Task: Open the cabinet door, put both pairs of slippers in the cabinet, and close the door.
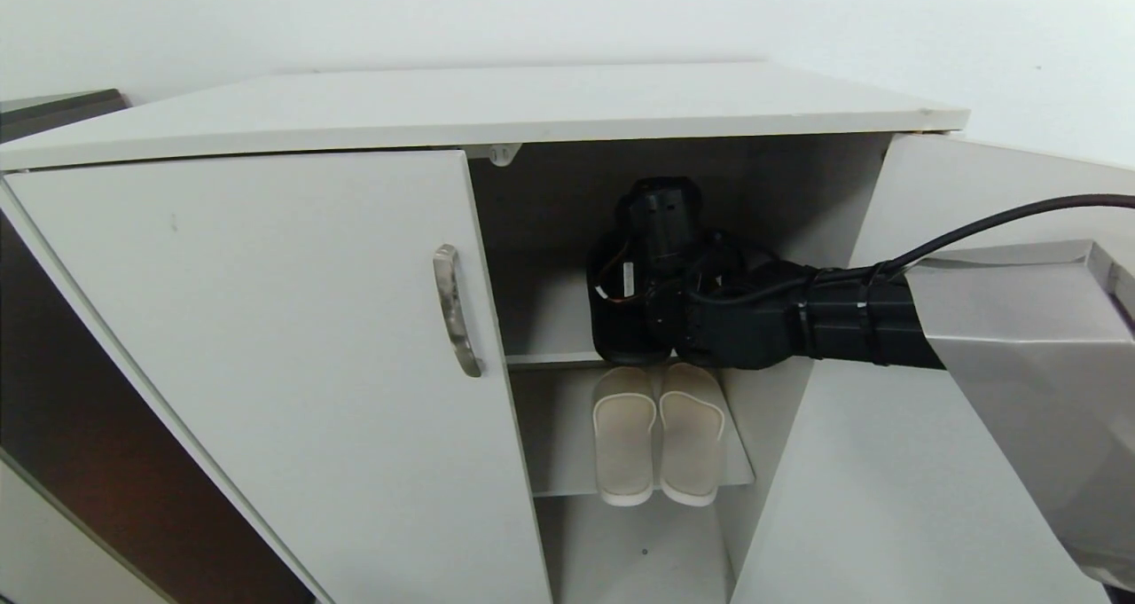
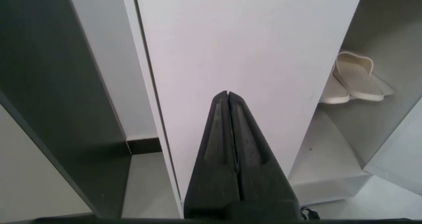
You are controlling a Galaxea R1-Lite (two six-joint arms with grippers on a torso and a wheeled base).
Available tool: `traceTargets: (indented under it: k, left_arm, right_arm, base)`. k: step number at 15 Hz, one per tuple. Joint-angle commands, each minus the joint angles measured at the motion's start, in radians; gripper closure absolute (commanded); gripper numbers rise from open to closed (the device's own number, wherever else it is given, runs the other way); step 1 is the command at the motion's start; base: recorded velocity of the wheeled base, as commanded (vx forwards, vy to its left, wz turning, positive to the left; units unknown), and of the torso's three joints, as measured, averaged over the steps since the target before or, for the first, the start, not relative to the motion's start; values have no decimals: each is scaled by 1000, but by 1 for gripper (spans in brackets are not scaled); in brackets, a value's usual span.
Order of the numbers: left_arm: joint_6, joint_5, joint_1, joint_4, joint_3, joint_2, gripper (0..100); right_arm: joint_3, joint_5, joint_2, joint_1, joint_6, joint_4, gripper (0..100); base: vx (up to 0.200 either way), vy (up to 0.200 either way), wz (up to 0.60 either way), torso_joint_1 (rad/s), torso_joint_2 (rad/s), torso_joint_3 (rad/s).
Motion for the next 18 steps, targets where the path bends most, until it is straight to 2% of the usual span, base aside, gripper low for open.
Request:
traceTargets:
  k: [1,5,6,11,17,18]
  left_arm:
    - [0,0,0,0,0,0,100]
    - [0,0,0,0,0,0,100]
    - [0,0,0,0,0,0,100]
    - [0,0,2,0,0,0,100]
    - [-1,0,0,0,0,0,100]
    - [0,0,0,0,0,0,100]
  right_arm:
    - [0,-1,1,0,0,1,100]
    - [-1,-1,5,2,0,1,100]
    - [-1,-1,5,2,0,1,0]
    - [42,-7,-39,23,3,-1,0]
    - [246,-41,-203,110,39,-12,0]
    - [324,-46,-266,141,57,-13,0]
  base:
    - [0,0,0,0,0,0]
    - [0,0,0,0,0,0]
    - [0,0,0,0,0,0]
    - [0,0,0,0,0,0]
    - [0,0,0,0,0,0]
    - [0,0,0,0,0,0]
